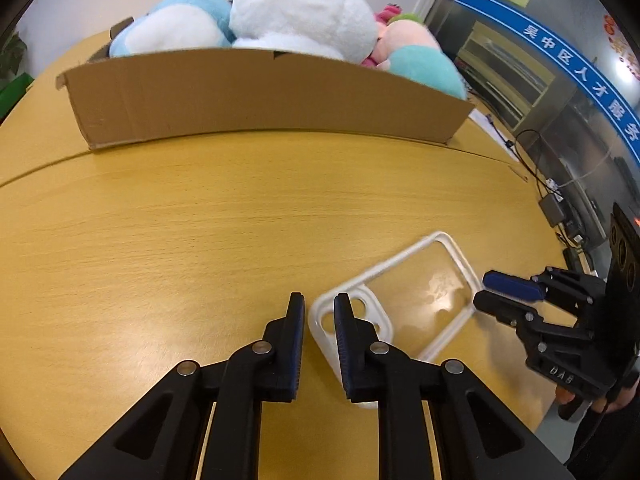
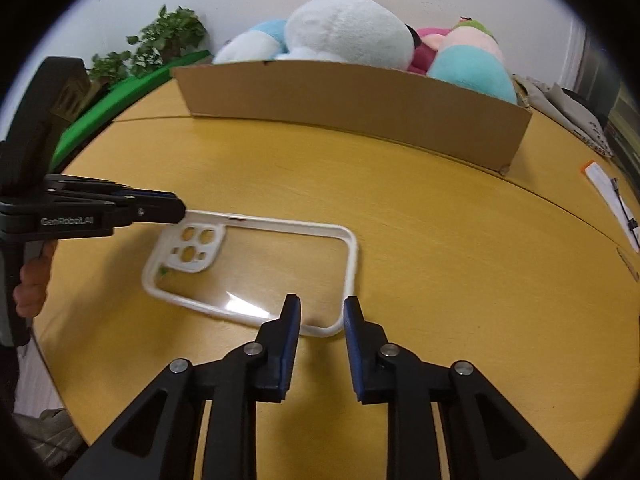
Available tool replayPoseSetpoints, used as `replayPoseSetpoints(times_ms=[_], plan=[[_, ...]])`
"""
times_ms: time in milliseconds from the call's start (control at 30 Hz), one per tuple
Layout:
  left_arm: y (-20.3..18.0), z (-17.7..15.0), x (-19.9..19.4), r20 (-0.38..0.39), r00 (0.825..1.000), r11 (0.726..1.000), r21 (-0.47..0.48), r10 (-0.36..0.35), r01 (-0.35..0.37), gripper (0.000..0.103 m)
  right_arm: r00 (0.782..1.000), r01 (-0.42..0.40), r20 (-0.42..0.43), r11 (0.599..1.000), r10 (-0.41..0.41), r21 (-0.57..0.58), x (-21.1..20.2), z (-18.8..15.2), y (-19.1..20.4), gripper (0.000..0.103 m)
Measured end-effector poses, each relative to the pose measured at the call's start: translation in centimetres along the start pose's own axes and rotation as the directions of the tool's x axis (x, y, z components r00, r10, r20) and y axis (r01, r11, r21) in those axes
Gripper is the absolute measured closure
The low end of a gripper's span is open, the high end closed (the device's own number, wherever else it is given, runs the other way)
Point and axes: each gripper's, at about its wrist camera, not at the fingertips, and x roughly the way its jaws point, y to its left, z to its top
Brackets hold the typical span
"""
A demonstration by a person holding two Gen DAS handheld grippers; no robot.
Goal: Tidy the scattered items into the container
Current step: 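Close both grippers on the phone case rim and lift it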
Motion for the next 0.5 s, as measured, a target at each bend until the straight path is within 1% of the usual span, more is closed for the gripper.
replayPoseSetpoints(times_ms=[33, 67, 100, 133, 200, 267, 300, 333, 367, 400, 433, 500], plan=[[0.0, -0.3, -0.2, -0.009, 1.000, 1.000, -0.003, -0.012, 0.011, 0.087, 1.000, 0.012, 0.015, 1.000, -0.012, 0.003, -0.5, 0.2, -0.2, 0.066], [-0.1, -0.6, -0.1, -0.022, 0.999, 1.000, -0.011, -0.023, 0.023, 0.087, 0.999, 0.035, 0.033, 0.999, -0.035, 0.006, -0.9, 0.4, -0.4, 0.057], [-0.1, -0.9, 0.0, -0.038, 0.999, 0.999, -0.017, -0.032, 0.032, 0.087, 0.997, 0.057, 0.050, 0.998, -0.059, 0.022, -1.0, 0.7, -0.9, 0.039], [-0.3, -1.3, 0.2, -0.052, 0.998, 0.999, -0.017, -0.032, 0.031, 0.087, 0.996, 0.069, 0.052, 0.997, -0.072, 0.042, -0.7, 0.8, -1.3, 0.035], [-0.5, -1.6, 0.9, -0.072, 0.997, 1.000, -0.021, -0.019, 0.017, 0.087, 0.996, 0.077, 0.034, 0.995, -0.079, 0.059, 0.5, 1.2, -1.8, 0.036], [-0.8, -1.6, 1.2, -0.067, 0.998, 1.000, -0.025, -0.017, 0.015, 0.086, 0.997, 0.074, 0.017, 0.997, -0.075, 0.033, 2.0, 1.3, -1.5, 0.054], [-1.0, -1.5, 1.2, -0.066, 0.998, 1.000, -0.017, -0.007, 0.006, 0.087, 0.998, 0.065, 0.001, 0.997, -0.065, 0.028, 2.5, 1.2, -1.5, 0.075], [-1.2, -1.5, 1.3, -0.065, 0.998, 1.000, -0.010, 0.002, -0.002, 0.087, 0.998, 0.056, 0.015, 0.998, -0.056, 0.019, 2.6, 1.0, -1.3, 0.078], [-1.1, -1.4, 1.3, -0.063, 0.998, 1.000, -0.010, 0.002, -0.003, 0.088, 0.998, 0.068, 0.017, 0.998, -0.068, 0.014, 2.5, 0.9, -1.2, 0.078], [-1.0, -1.4, 1.4, -0.062, 0.998, 1.000, -0.015, 0.000, -0.001, 0.089, 0.997, 0.076, 0.020, 0.997, -0.076, 0.016, 2.3, 0.7, -1.1, 0.081], [-0.8, -1.2, 1.4, -0.060, 0.998, 1.000, -0.022, -0.003, 0.002, 0.089, 0.996, 0.085, 0.022, 0.996, -0.086, 0.023, 2.0, 0.5, -1.2, 0.088], [-0.3, -1.0, 1.4, -0.057, 0.998, 0.999, -0.036, -0.020, 0.018, 0.091, 0.996, 0.085, 0.030, 0.995, -0.087, 0.049, 1.6, 0.1, -1.5, 0.095]])
